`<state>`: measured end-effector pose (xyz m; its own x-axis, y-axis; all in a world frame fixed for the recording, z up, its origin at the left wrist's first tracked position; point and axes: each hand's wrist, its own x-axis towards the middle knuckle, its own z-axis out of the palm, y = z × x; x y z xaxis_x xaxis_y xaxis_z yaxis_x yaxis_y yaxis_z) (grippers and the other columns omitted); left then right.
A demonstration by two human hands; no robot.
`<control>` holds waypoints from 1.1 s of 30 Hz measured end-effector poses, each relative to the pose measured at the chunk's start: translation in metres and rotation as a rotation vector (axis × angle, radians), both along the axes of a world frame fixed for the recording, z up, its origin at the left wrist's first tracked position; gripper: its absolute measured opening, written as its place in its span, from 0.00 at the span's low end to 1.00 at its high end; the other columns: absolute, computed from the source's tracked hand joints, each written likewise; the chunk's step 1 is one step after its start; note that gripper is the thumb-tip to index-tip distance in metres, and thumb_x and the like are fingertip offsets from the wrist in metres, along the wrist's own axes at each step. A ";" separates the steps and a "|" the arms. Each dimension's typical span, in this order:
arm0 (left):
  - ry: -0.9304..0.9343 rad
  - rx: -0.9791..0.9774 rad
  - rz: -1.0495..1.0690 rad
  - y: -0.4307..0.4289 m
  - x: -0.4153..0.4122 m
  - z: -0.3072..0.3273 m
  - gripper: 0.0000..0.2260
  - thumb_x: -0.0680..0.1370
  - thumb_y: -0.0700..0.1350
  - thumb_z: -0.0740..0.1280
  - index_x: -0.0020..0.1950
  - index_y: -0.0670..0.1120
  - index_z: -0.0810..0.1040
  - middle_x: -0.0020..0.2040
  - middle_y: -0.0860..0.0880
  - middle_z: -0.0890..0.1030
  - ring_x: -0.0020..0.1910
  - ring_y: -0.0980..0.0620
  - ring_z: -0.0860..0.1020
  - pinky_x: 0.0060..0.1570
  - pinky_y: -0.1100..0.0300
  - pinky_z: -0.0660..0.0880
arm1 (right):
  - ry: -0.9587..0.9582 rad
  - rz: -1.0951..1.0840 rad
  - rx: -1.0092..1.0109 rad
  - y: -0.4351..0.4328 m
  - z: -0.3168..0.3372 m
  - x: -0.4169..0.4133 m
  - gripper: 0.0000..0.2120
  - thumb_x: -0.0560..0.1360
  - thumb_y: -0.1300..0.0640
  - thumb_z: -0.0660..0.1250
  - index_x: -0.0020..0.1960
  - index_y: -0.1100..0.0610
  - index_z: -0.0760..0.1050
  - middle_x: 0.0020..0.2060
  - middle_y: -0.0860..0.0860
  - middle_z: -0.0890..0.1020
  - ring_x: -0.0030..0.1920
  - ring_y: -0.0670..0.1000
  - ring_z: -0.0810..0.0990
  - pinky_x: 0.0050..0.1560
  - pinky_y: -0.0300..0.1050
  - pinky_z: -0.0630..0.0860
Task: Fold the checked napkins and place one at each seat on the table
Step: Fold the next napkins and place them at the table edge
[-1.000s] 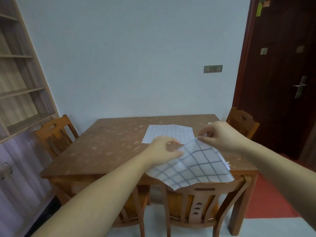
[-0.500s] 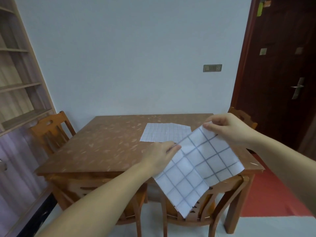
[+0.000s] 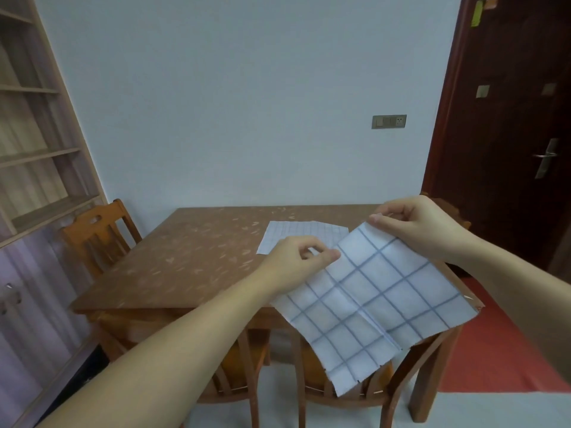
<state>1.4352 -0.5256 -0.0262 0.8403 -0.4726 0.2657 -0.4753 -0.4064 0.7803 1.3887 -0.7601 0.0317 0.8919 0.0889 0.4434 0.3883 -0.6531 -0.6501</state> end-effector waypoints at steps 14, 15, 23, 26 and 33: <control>-0.193 -0.119 0.015 -0.032 -0.009 0.014 0.17 0.80 0.51 0.66 0.31 0.49 0.72 0.24 0.61 0.70 0.27 0.61 0.67 0.31 0.69 0.63 | -0.431 -0.230 -0.307 0.011 -0.012 0.007 0.11 0.79 0.54 0.64 0.42 0.58 0.79 0.26 0.43 0.73 0.29 0.51 0.75 0.31 0.46 0.70; -0.205 -0.101 0.031 -0.028 -0.006 0.012 0.18 0.79 0.52 0.66 0.30 0.50 0.72 0.24 0.59 0.69 0.27 0.60 0.67 0.31 0.68 0.62 | -0.447 -0.242 -0.293 0.009 -0.012 0.007 0.11 0.79 0.54 0.64 0.42 0.57 0.79 0.26 0.43 0.74 0.29 0.50 0.75 0.31 0.47 0.71; -0.165 0.065 0.107 0.006 0.017 -0.020 0.26 0.78 0.58 0.66 0.25 0.50 0.60 0.22 0.55 0.60 0.25 0.55 0.60 0.31 0.57 0.59 | -0.466 -0.244 -0.220 -0.001 -0.015 0.010 0.10 0.79 0.56 0.65 0.43 0.60 0.80 0.26 0.45 0.74 0.28 0.46 0.74 0.32 0.40 0.69; -0.023 0.087 -0.033 0.004 0.015 -0.007 0.21 0.73 0.58 0.71 0.25 0.51 0.70 0.24 0.58 0.67 0.26 0.57 0.65 0.32 0.61 0.62 | -0.471 -0.143 -0.235 0.006 -0.010 0.011 0.11 0.80 0.54 0.64 0.45 0.59 0.80 0.26 0.44 0.75 0.31 0.46 0.76 0.32 0.31 0.67; -0.097 -0.155 -0.093 -0.031 0.003 0.031 0.26 0.75 0.57 0.70 0.33 0.35 0.72 0.28 0.40 0.69 0.28 0.47 0.67 0.31 0.54 0.63 | -0.430 -0.052 -0.129 0.029 -0.009 0.010 0.11 0.78 0.51 0.67 0.45 0.58 0.80 0.26 0.53 0.78 0.30 0.50 0.76 0.33 0.38 0.70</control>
